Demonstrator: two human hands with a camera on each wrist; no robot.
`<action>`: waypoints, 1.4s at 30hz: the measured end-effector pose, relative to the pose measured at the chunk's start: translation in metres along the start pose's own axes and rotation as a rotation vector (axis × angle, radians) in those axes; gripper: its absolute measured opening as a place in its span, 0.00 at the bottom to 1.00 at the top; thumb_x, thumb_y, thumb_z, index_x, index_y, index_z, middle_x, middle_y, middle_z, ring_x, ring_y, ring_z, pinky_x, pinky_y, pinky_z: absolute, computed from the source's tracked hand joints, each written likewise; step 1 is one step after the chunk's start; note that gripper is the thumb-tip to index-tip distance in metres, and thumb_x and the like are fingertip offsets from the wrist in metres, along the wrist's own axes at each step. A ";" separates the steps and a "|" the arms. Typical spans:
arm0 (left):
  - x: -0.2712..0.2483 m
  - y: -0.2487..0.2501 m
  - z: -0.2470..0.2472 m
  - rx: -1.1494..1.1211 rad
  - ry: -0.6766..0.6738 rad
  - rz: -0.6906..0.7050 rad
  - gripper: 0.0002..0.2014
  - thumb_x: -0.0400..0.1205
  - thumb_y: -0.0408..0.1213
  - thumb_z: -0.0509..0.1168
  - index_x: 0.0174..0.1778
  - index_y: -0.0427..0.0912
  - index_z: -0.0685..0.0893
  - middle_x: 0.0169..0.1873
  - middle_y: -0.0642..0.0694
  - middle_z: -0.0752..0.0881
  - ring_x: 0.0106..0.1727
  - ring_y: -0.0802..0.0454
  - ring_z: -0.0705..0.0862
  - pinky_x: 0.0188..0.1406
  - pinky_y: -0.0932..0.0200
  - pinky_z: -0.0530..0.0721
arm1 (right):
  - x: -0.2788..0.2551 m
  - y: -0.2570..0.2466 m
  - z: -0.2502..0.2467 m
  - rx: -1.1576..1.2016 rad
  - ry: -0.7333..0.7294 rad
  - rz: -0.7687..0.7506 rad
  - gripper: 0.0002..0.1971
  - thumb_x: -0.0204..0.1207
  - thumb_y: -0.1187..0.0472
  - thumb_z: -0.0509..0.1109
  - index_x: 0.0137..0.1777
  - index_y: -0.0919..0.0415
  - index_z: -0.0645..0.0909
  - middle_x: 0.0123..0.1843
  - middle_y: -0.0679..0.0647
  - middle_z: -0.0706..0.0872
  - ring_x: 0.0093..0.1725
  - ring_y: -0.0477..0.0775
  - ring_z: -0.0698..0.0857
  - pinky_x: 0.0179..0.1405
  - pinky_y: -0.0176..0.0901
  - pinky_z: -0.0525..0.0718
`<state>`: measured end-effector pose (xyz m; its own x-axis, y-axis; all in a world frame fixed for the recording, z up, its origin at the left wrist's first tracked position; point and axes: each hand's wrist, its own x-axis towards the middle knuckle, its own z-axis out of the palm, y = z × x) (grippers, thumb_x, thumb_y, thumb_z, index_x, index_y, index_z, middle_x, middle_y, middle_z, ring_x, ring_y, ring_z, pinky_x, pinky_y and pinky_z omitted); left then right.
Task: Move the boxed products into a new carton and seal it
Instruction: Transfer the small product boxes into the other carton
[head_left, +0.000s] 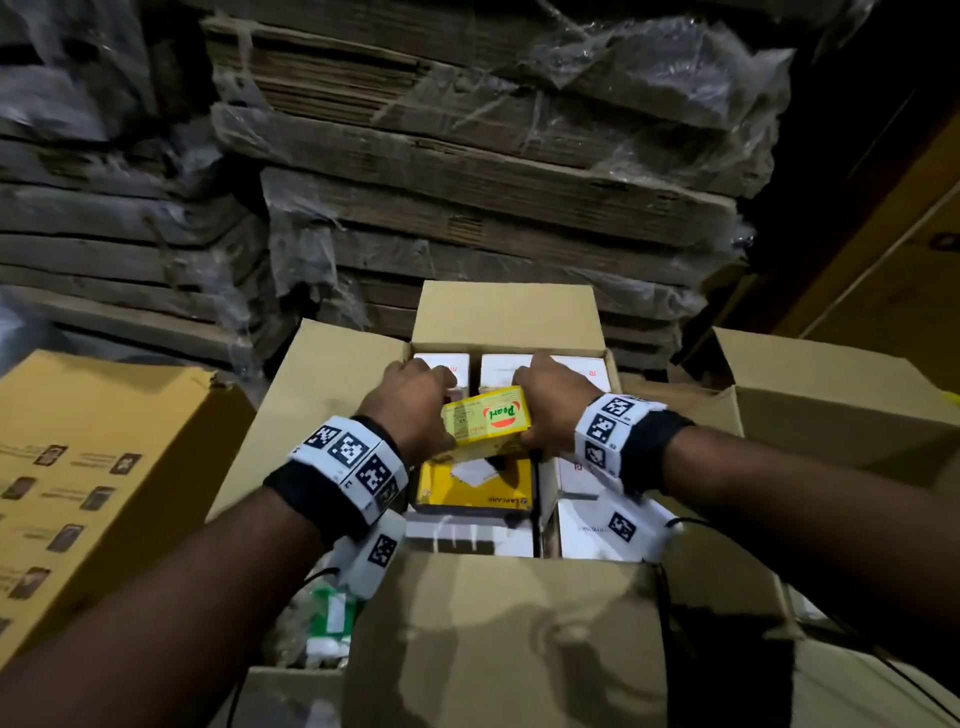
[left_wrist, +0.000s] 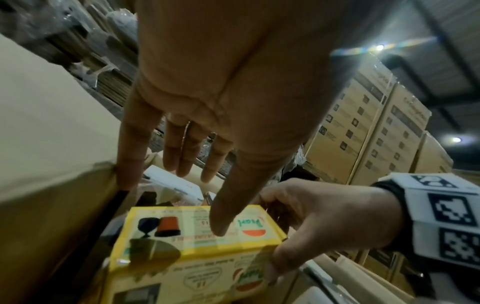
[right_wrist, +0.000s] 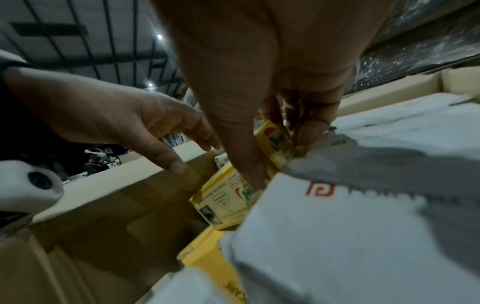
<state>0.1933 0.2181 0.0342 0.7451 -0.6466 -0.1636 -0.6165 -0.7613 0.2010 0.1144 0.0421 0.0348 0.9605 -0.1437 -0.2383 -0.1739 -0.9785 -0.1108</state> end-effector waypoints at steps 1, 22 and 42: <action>0.001 0.001 -0.001 -0.007 -0.006 -0.012 0.35 0.72 0.44 0.78 0.76 0.48 0.74 0.70 0.41 0.75 0.71 0.40 0.71 0.68 0.48 0.77 | 0.002 -0.001 -0.001 -0.005 -0.017 0.013 0.30 0.66 0.49 0.80 0.64 0.60 0.74 0.63 0.61 0.73 0.59 0.62 0.80 0.56 0.50 0.81; -0.016 0.020 0.004 -0.188 -0.165 -0.029 0.37 0.71 0.45 0.81 0.74 0.44 0.75 0.67 0.44 0.81 0.62 0.48 0.84 0.59 0.56 0.82 | -0.024 0.028 -0.017 0.345 0.096 0.037 0.26 0.65 0.61 0.80 0.63 0.53 0.77 0.58 0.52 0.82 0.57 0.56 0.84 0.54 0.46 0.83; -0.018 0.302 0.031 -0.307 -0.321 0.469 0.27 0.76 0.46 0.77 0.70 0.56 0.77 0.55 0.60 0.82 0.46 0.64 0.82 0.39 0.69 0.79 | -0.176 0.305 0.042 0.711 -0.020 0.715 0.07 0.66 0.65 0.83 0.37 0.60 0.86 0.40 0.57 0.90 0.40 0.55 0.89 0.40 0.47 0.90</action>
<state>-0.0141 -0.0018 0.0679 0.2718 -0.9259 -0.2624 -0.7216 -0.3765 0.5810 -0.1168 -0.2245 0.0021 0.5771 -0.6535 -0.4897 -0.8035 -0.3472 -0.4836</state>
